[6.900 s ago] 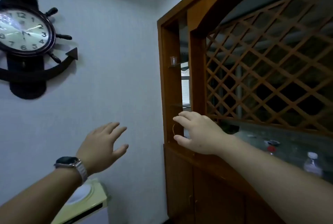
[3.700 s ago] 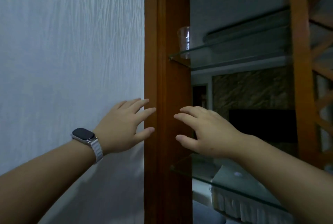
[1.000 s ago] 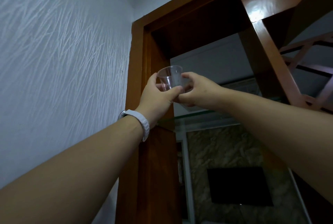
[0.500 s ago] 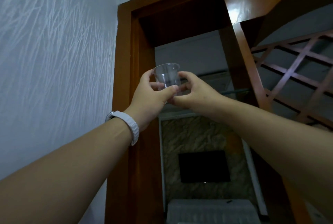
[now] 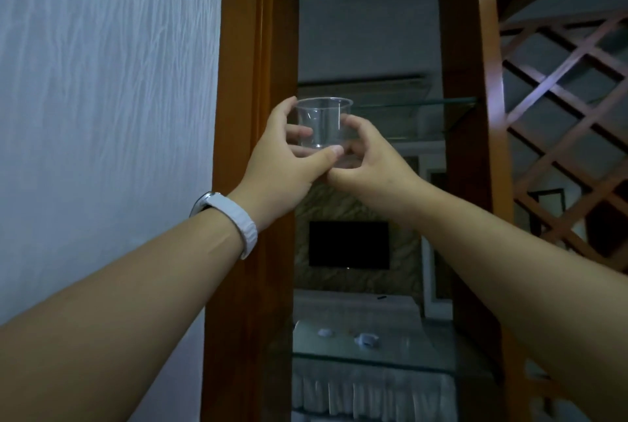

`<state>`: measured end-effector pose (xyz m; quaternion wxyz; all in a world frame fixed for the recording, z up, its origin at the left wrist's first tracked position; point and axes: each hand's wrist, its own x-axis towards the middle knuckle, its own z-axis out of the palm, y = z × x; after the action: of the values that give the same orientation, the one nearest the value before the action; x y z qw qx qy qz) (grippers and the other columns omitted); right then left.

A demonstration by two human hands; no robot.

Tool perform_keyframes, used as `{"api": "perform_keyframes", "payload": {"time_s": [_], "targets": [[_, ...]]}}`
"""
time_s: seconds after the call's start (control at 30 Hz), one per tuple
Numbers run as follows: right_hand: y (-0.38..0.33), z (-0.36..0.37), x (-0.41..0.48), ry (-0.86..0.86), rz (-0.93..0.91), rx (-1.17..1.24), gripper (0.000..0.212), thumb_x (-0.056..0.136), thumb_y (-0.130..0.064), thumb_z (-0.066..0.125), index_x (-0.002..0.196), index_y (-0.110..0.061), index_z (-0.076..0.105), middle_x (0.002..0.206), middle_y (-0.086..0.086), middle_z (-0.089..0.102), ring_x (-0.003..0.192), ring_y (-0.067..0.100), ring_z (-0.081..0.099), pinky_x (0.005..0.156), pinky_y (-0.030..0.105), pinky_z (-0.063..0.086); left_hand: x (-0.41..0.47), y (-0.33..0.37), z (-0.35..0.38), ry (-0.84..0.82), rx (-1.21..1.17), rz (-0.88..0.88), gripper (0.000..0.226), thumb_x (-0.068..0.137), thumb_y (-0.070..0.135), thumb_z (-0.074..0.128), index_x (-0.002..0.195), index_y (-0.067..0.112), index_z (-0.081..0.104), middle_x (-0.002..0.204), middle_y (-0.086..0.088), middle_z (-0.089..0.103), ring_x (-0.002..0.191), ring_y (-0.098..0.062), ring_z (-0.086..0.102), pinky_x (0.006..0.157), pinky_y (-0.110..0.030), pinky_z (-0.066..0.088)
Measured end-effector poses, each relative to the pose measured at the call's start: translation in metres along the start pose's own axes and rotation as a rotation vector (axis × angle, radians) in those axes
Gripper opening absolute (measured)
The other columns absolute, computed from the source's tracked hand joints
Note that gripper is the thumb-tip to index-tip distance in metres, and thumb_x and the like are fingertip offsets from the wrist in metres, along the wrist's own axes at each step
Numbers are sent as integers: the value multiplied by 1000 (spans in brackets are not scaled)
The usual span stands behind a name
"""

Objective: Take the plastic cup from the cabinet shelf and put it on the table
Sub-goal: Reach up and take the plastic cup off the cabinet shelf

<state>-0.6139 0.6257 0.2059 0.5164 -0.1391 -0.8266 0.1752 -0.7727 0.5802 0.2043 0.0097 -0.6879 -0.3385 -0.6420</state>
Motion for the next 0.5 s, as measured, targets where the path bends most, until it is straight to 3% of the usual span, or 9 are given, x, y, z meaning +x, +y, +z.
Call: {"api": "perform_keyframes", "payload": {"time_s": [0.1,0.27,0.43,0.5], "targets": [[4,13,-21,-31,9,13,86,81,-19,77,148,-28,25,118,-6,63,103,0,65,80,17,54,-26,-6,-3,8,-24,-32,82,82,25,75,147,31,24,125,3,55,101,-13,67,79,-30,60],[13,36,-55,-71,20,95,84,80,-14,77,148,-23,28,122,-4,61,108,7,65,87,26,56,-71,-11,-5,44,27,-88,81,82,27,75,145,35,25,123,9,55,101,-9,67,76,-27,60],[27,57,-89,-102,41,199,77,80,-16,78,138,-35,30,122,-2,62,106,8,66,86,29,57,-113,-12,-2,70,97,-160,80,81,29,75,144,39,26,125,9,54,101,-8,66,75,-30,61],[33,64,-104,-116,63,225,81,80,-17,78,142,-34,28,119,-4,62,103,6,66,85,29,57,-130,-13,1,80,116,-193,80,81,28,75,144,38,26,126,9,54,101,-8,65,76,-31,61]]}}
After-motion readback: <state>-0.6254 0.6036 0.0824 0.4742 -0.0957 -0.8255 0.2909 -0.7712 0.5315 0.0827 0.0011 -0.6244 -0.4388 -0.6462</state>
